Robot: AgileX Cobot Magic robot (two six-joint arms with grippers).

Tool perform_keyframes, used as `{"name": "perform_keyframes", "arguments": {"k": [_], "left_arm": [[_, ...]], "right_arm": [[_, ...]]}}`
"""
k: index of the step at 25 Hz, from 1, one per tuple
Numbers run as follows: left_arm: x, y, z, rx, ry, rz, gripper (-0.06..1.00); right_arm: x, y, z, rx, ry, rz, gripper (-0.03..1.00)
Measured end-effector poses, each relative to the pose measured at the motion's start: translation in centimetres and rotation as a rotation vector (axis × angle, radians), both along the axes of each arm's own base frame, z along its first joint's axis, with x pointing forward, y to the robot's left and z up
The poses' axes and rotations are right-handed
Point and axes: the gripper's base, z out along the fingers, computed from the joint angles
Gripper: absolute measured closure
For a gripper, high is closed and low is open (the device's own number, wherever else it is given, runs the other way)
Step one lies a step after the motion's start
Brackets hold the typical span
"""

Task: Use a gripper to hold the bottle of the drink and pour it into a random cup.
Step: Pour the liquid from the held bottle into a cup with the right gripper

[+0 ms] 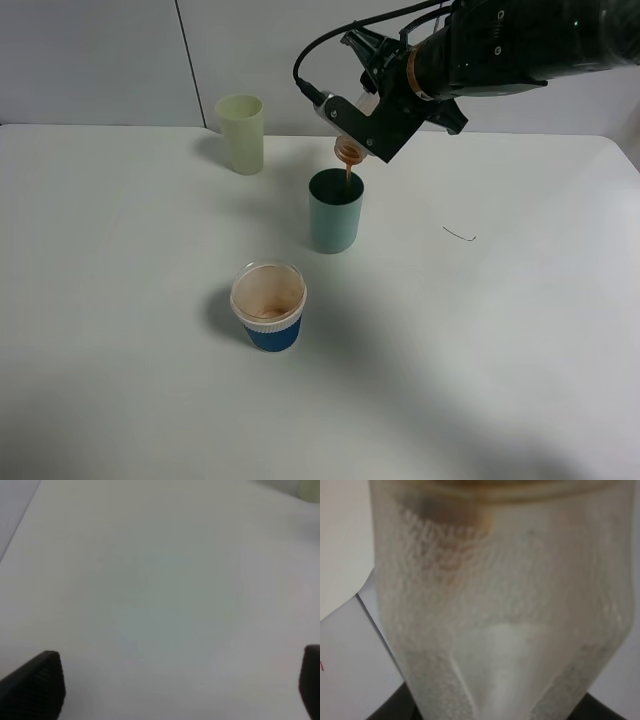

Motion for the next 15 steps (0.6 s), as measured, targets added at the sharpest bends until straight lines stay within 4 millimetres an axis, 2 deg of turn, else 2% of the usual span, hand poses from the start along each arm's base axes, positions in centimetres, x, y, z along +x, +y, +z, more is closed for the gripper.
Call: {"name": "perform_keyframes", "arguments": {"k": [15], "left_arm": [[0.0,0.0,0.0,0.0,0.0,0.0,0.01]], "right_arm": [[0.0,0.0,0.0,-0.018,-0.005,0.013,0.6]]}}
